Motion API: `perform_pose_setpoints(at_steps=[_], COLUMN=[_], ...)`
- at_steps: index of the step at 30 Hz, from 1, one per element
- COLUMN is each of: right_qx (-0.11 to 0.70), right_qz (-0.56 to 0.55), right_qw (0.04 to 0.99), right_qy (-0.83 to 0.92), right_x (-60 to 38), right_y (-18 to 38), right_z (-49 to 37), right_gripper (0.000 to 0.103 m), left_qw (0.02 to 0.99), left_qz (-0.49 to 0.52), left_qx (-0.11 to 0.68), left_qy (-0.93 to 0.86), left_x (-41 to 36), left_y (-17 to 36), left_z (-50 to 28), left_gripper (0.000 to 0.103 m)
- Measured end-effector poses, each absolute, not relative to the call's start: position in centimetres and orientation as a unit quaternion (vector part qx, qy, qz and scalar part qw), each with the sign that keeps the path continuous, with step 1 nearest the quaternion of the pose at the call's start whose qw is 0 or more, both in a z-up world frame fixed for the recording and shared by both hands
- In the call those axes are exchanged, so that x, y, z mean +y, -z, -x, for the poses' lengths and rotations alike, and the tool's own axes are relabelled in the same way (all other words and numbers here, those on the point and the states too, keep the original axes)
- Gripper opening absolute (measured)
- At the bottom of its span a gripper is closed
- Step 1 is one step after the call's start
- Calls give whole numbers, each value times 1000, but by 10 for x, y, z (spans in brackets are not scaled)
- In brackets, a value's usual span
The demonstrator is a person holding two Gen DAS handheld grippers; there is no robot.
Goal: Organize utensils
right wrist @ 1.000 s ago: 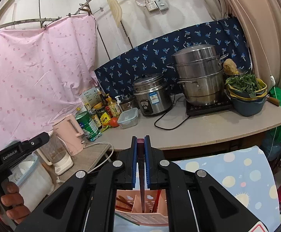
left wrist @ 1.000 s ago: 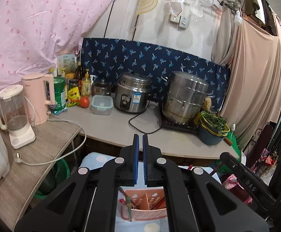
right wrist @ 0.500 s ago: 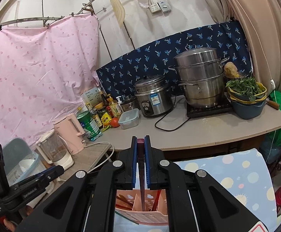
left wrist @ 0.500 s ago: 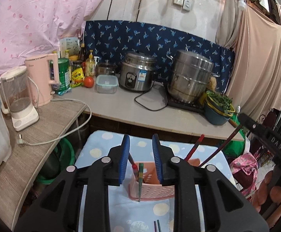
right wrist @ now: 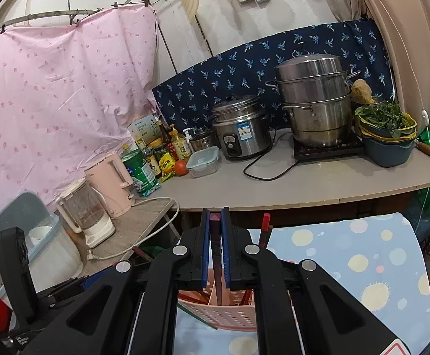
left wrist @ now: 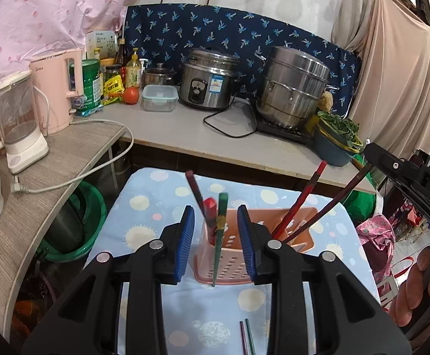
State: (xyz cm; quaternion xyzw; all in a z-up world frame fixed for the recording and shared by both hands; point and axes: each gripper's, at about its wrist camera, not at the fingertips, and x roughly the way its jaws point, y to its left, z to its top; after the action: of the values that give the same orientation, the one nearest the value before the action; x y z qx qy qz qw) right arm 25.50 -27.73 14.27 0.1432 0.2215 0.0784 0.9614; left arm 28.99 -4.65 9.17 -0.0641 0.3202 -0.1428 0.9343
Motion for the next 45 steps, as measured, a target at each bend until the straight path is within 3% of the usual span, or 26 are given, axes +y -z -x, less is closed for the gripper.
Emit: perform_pose_setpoints(at_steps=[27, 31, 45], right_qx=[262, 262, 267], right_qz=[-144, -144, -147], right_qw=[951, 951, 949], right_qy=[-79, -79, -78], right_x=[-279, -279, -279], right_y=[-108, -107, -99], right_z=[-260, -260, -254], right_gripper=[9, 9, 9], left_qw=[925, 924, 918], left_qz=[75, 72, 90], left_qx=[342, 343, 357], left_qy=[150, 151, 150], left_x=[-62, -62, -43], left_y=[-75, -75, -62], left_z=[-303, -306, -283], left_gripper=[28, 16, 13])
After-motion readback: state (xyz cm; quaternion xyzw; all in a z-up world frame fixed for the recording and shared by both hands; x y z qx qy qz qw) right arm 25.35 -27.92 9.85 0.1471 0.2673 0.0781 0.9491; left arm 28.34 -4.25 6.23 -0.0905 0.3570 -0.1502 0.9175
